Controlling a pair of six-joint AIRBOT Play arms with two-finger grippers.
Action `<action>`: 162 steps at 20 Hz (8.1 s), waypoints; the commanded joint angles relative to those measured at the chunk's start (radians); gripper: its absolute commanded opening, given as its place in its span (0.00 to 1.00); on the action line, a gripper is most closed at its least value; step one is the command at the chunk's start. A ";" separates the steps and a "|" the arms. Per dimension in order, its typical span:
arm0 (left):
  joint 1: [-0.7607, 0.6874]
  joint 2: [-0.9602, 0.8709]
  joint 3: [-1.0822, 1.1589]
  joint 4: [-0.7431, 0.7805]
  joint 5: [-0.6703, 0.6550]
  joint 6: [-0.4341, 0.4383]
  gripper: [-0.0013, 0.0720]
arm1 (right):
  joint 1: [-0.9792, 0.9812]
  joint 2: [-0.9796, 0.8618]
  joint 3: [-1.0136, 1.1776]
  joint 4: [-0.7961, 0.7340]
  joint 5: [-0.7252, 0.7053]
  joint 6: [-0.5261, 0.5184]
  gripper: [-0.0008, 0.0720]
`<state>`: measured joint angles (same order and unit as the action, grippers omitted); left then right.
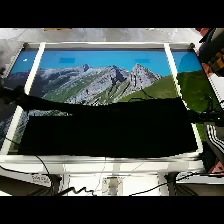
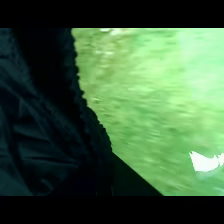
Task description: Fold the clothes and pants, and hang the long-sleeved shirts on hangers.
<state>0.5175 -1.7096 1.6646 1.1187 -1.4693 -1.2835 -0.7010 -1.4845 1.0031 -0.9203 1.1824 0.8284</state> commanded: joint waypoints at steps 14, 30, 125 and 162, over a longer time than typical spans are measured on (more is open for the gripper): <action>0.007 -0.147 -0.015 0.023 0.325 -0.081 0.97 | 0.000 0.000 0.000 0.000 -0.053 0.000 0.04; 0.026 -0.219 -0.018 0.108 0.373 0.124 0.56 | 0.000 0.000 0.000 0.010 -0.049 0.023 0.04; 0.010 0.383 -0.186 0.114 0.199 -0.074 0.56 | -0.277 0.399 -0.470 -0.109 -0.348 0.495 0.45; 0.462 0.770 -1.090 0.307 0.119 0.018 0.72 | -0.277 0.429 -0.467 0.079 -0.325 0.207 0.04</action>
<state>0.9138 -0.9585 0.6472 1.4887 -1.4002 -1.3117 -0.9779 -1.0557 0.5350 -0.8421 0.8551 1.0348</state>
